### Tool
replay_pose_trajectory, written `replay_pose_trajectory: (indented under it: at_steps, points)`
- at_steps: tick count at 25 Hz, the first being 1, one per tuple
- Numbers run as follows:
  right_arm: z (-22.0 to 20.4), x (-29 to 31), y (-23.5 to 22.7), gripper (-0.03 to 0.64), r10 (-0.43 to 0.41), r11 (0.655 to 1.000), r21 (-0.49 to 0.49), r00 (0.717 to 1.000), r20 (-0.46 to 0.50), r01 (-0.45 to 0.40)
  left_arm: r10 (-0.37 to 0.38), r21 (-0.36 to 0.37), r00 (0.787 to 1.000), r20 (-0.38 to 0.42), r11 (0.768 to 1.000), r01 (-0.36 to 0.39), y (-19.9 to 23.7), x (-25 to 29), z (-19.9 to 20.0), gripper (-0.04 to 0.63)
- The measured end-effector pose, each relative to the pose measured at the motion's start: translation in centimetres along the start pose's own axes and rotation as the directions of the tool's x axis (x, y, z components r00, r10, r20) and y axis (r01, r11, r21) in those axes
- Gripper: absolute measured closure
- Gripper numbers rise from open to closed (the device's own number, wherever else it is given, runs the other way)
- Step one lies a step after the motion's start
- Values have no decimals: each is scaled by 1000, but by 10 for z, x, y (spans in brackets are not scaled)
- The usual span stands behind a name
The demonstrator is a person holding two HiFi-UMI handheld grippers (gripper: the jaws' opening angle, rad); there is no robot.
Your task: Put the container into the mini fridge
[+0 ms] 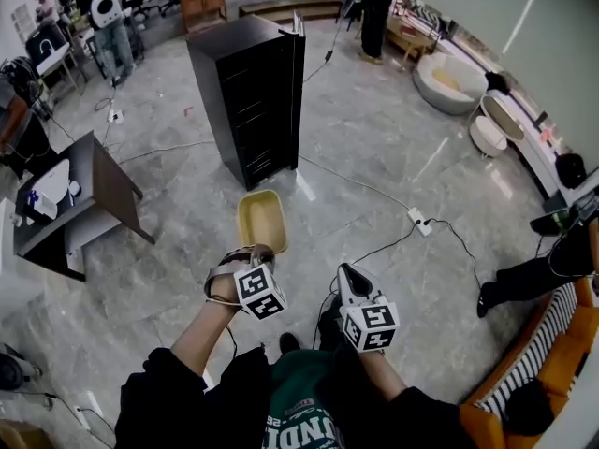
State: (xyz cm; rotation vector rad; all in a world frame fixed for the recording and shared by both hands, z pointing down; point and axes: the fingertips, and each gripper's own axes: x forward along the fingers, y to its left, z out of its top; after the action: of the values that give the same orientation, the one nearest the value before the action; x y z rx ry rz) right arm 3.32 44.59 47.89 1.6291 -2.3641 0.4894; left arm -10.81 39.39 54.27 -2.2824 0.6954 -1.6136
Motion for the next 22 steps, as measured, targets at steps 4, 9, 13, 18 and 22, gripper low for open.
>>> replay_pose_trajectory:
  at_steps: [4, 9, 13, 18, 22]
  points:
    - [-3, -6, -1, 581, -19, 1000, 13, 1000, 2, 19, -6, 0, 1000, 7, 1000, 6, -4, -1, 0, 575]
    - [-9, -11, 2, 581, -18, 1000, 14, 1000, -5, 18, -11, -1, 1000, 5, 1000, 11, -12, 0, -4, 575]
    - [-11, -14, 4, 581, -8, 1000, 15, 1000, -7, 8, -3, -9, 1000, 0, 1000, 3, -13, -1, -4, 575]
    - [-18, -16, 9, 581, 9, 1000, 17, 1000, -16, -9, -6, -9, 1000, -1, 1000, 6, -19, -4, -1, 575]
    - [-21, -19, 11, 581, 21, 1000, 21, 1000, -20, -20, -2, -4, 1000, -12, 1000, 2, -21, -5, -3, 575]
